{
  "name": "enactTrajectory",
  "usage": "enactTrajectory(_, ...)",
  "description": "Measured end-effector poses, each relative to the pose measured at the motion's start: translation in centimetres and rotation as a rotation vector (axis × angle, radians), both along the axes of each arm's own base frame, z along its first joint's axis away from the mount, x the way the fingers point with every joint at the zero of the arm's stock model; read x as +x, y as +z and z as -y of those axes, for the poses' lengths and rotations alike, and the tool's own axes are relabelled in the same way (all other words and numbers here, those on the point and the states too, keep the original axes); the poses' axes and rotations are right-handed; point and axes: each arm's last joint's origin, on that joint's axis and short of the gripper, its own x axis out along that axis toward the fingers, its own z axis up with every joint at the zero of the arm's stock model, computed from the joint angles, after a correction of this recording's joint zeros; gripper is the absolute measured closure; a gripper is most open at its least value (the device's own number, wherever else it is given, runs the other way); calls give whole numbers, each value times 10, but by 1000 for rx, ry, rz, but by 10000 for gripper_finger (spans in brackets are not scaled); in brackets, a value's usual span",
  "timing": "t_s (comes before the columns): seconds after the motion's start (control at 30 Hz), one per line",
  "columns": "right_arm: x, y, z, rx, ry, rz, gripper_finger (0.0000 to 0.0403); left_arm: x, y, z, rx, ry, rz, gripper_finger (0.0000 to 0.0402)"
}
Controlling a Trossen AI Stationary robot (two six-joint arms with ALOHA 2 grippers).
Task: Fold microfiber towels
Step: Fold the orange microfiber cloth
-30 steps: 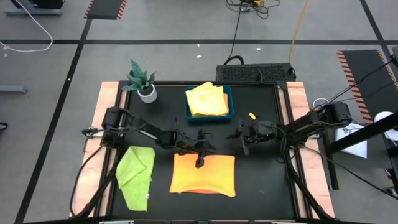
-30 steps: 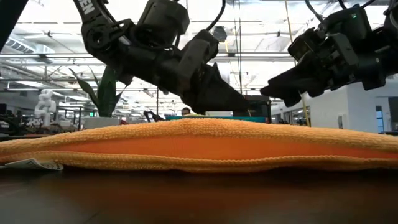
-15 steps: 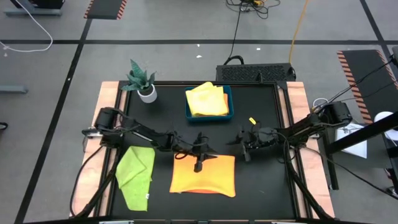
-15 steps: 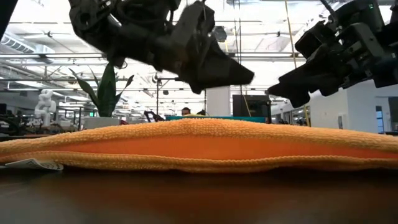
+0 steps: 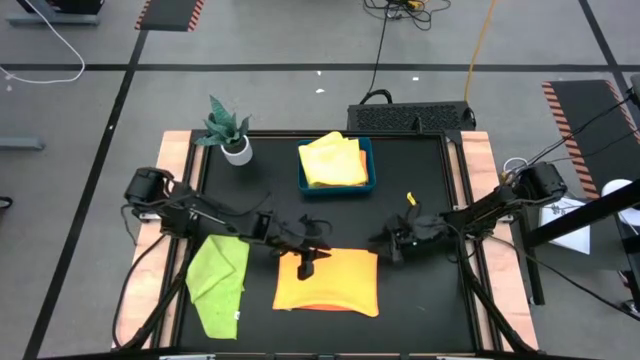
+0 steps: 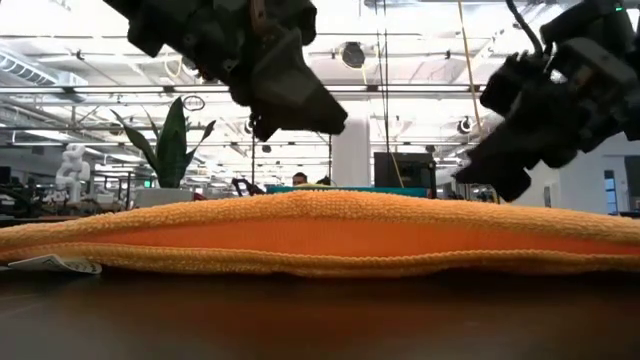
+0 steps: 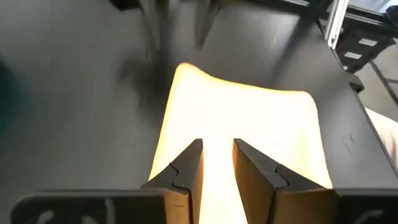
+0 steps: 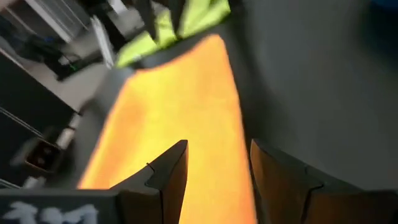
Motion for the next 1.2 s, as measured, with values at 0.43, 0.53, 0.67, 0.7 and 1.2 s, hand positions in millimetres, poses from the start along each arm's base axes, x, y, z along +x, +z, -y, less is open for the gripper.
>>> enactTrajectory(0.43,-6,-15,3,-10,-7,-169,234,7,-18,1,98,-69,-8,313)
enactTrajectory(0.53,-8,-17,3,-5,10,-197,234,11,-19,3,85,-95,28,313)
enactTrajectory(0.67,-9,-18,2,-19,39,-212,234,14,-25,5,76,-122,41,312)
enactTrajectory(0.7,-9,-18,1,-21,69,-214,234,15,-24,6,75,-127,54,310)
enactTrajectory(1.2,-10,-25,0,34,68,-266,240,23,-24,3,68,-47,155,124)
